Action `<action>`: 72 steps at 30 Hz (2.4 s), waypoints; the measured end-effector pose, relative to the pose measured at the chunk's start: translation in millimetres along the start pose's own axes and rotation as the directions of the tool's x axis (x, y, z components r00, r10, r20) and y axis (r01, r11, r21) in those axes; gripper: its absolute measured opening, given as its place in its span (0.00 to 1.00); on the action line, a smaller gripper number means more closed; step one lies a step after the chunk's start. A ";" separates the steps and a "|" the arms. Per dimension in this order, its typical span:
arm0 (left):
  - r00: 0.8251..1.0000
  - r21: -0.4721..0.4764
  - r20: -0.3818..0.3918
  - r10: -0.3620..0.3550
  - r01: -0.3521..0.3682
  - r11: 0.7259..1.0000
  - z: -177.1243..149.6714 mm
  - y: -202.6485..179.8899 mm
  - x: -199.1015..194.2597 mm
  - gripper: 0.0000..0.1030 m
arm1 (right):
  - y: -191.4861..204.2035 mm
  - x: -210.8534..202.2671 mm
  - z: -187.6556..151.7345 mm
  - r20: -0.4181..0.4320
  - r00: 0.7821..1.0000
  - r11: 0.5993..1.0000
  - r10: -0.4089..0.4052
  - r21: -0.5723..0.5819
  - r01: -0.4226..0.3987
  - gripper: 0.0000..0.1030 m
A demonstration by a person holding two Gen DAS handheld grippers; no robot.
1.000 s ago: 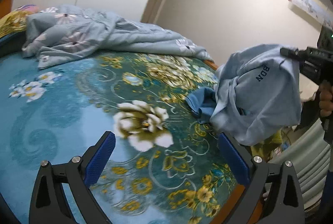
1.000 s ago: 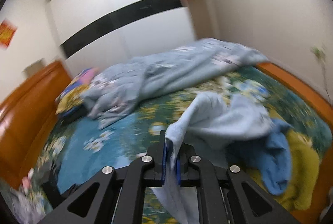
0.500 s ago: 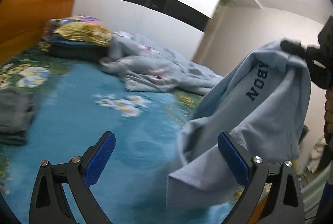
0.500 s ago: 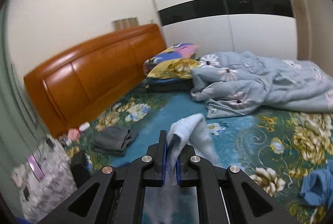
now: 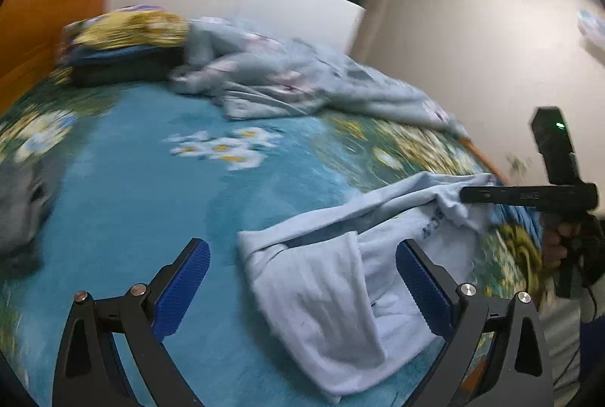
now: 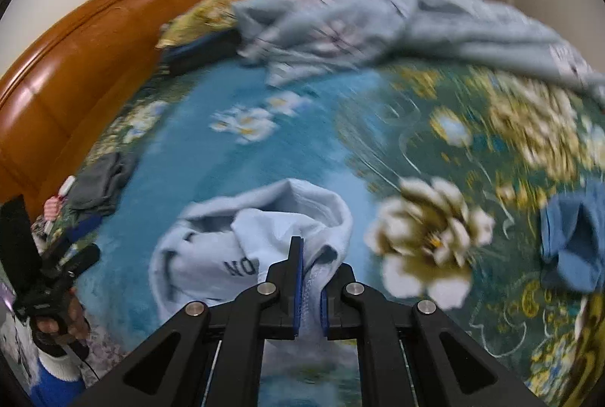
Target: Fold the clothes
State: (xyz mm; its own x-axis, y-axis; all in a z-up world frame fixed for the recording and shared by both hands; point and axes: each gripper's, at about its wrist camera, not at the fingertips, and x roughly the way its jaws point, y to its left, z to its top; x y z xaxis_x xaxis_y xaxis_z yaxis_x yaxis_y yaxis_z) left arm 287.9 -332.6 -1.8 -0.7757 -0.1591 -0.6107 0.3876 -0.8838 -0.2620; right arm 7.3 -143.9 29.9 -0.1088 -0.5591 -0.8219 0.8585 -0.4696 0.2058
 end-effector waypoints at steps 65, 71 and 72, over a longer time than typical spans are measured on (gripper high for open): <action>0.980 0.256 -0.192 0.049 0.002 0.967 15.1 -68.3 128.7 0.09 | 30.8 27.5 -30.2 0.057 0.993 0.962 -0.102 -0.247 0.113 0.11; 0.984 0.291 -0.160 0.085 -0.036 0.956 6.8 -74.8 122.5 0.09 | 23.3 36.0 -33.2 0.020 0.994 0.970 -0.105 -0.218 0.107 0.11; 0.984 0.291 -0.157 0.085 -0.036 0.956 6.4 -74.8 121.9 0.09 | 21.6 37.7 -33.7 0.012 0.994 0.972 -0.106 -0.210 0.106 0.11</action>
State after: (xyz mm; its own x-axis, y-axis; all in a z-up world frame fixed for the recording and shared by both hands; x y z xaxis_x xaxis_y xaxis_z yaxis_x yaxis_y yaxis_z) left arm 161.1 -288.6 -51.9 -0.6522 -0.1629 -0.7403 0.2536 -0.9672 -0.0106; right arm 38.6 -152.1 -14.5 -0.2049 -0.5145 -0.8327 0.9283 -0.3718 0.0013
